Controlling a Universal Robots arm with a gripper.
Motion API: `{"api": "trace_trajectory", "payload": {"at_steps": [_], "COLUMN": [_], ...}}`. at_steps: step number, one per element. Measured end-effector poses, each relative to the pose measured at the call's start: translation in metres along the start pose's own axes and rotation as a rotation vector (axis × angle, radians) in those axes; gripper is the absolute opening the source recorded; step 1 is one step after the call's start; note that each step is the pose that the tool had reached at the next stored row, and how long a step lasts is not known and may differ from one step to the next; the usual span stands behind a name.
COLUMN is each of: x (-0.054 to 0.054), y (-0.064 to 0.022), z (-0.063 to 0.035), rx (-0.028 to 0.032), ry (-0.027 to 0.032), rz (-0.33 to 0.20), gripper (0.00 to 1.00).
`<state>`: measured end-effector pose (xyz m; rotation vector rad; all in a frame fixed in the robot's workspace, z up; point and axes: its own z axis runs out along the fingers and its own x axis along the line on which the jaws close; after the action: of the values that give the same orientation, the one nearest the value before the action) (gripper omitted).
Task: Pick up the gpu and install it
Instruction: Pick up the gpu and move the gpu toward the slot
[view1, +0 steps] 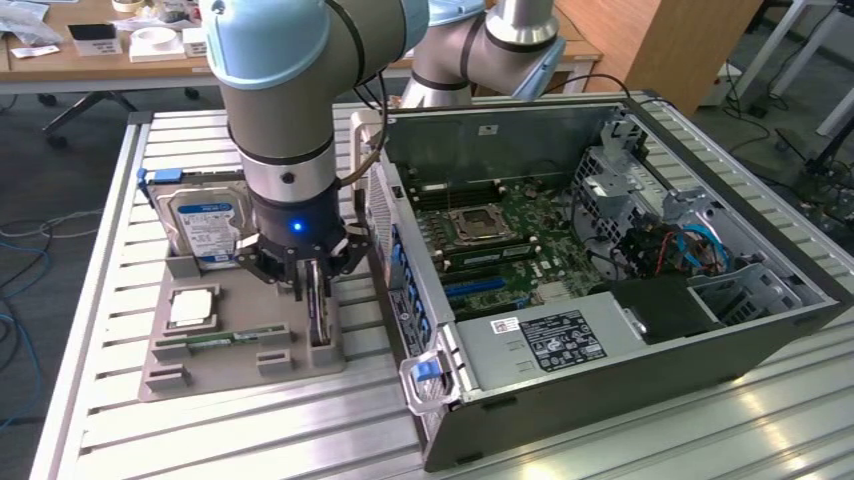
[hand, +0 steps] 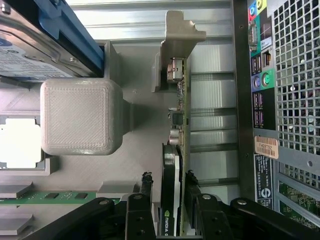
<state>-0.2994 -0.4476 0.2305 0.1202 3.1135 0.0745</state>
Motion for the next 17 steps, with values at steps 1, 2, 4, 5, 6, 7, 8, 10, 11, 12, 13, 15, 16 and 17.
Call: {"api": "trace_trajectory", "payload": {"at_steps": [1,2,4,5,6,7,8,10,11,12,13,15,16,17], "x": [0.0000,0.0000,0.0000,0.0000,0.0000,0.0000,0.0000,0.0000,0.0000,0.0000,0.0000,0.0000,0.0000,0.0000], "y": [0.0000,0.0000,0.0000,0.0000,0.0000,0.0000,0.0000,0.0000,0.0000,0.0000,0.0000,0.0000,0.0000,0.0000], "z": [0.0000,0.0000,0.0000,0.0000,0.0000,0.0000,0.0000,0.0000,0.0000,0.0000,0.0000,0.0000,0.0000,0.0000], "rx": [0.0000,0.0000,0.0000,0.0001,0.0000,0.0000,0.0000,0.0000,0.0000,0.0000,0.0001,0.0001,0.0000,0.0001], "ry": [0.0000,-0.0001,-0.0001,-0.0002,0.0000,0.0000,0.0000,0.0000,0.0000,0.0000,0.0000,0.0000,0.0000,0.0000], "rz": [0.000,0.000,0.000,0.000,0.000,0.000,0.000,0.000,0.000,0.000,0.000,0.000,0.000,0.000], "gripper": [0.39,0.39,0.38,0.31,0.31,0.27,0.27,0.27,0.27,0.27,0.27,0.27,0.27,0.27]}}
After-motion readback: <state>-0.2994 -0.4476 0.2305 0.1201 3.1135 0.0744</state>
